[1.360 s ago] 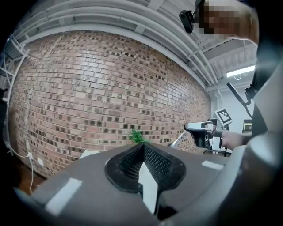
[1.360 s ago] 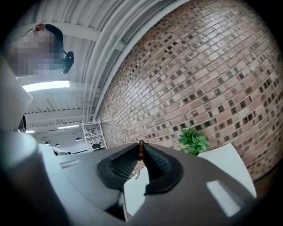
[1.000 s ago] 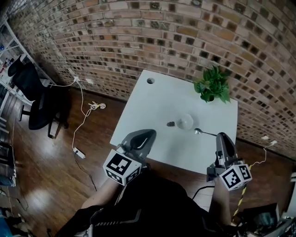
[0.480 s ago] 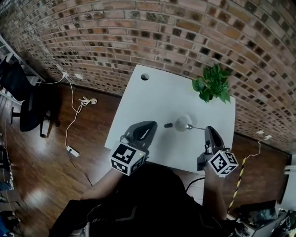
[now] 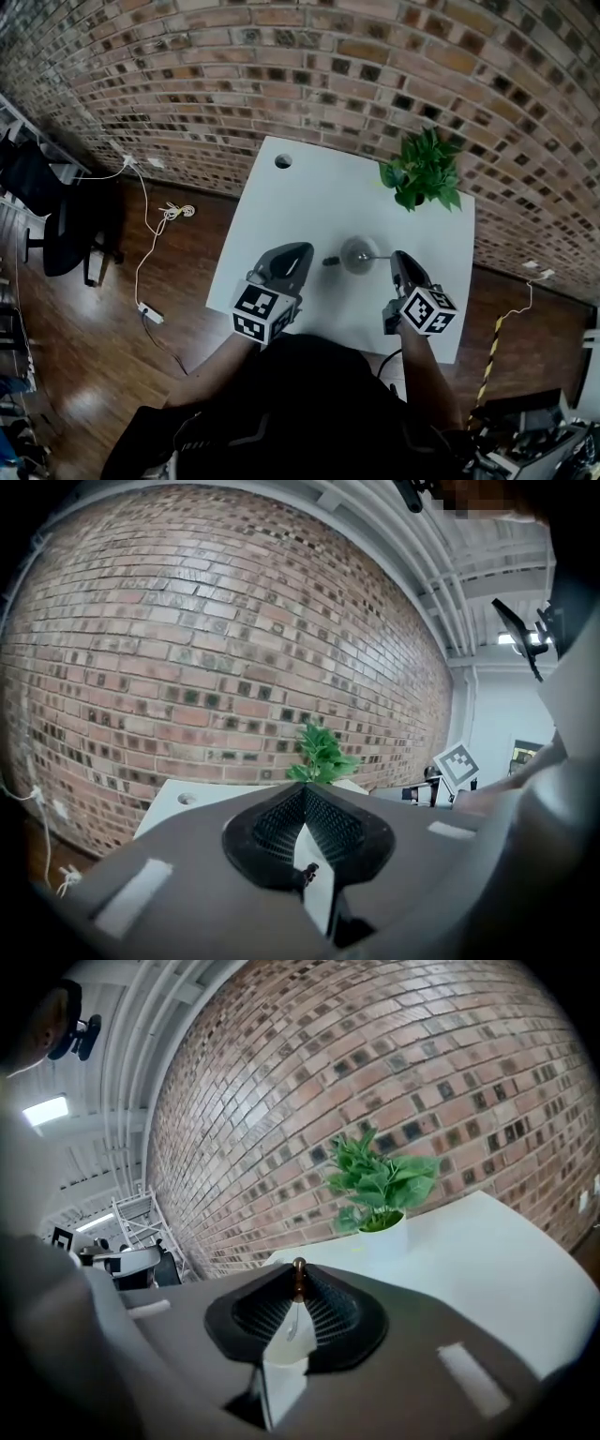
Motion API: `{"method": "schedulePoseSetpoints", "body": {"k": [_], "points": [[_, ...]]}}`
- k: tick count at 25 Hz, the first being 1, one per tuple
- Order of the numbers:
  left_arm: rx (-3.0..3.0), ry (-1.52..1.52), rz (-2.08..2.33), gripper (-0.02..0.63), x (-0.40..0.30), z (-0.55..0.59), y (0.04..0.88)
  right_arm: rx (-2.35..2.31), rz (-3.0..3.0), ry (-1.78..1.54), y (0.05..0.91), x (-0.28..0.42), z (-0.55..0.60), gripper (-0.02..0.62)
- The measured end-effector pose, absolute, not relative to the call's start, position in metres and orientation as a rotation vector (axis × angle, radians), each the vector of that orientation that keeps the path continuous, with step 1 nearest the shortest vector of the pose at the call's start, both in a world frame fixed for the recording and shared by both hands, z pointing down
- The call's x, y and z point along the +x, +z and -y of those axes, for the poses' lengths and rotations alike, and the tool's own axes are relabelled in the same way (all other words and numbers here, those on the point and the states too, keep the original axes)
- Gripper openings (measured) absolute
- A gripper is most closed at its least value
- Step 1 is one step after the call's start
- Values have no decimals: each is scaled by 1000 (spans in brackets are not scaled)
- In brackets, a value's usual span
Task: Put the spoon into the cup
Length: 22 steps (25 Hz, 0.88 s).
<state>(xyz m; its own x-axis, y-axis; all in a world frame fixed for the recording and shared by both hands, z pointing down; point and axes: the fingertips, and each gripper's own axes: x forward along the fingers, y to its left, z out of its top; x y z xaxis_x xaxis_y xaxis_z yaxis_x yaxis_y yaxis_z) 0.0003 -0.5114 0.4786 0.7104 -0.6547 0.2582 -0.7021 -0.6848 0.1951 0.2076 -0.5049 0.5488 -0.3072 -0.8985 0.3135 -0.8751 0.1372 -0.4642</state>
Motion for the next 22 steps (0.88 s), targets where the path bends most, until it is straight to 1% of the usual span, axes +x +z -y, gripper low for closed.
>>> {"method": "schedulePoseSetpoints", "body": {"k": [13,18,22], "points": [[2512,395,1116,-6,12,538,545,-1880,-2378,-987,597,191,514,44],[2517,443,1098,-6,20,541,561,-1904,-2362,-1017,608,193,514,44],[2518,416,1061,-6,25,539,562,-1926,-2346,-1033,617,197,516,44]]}}
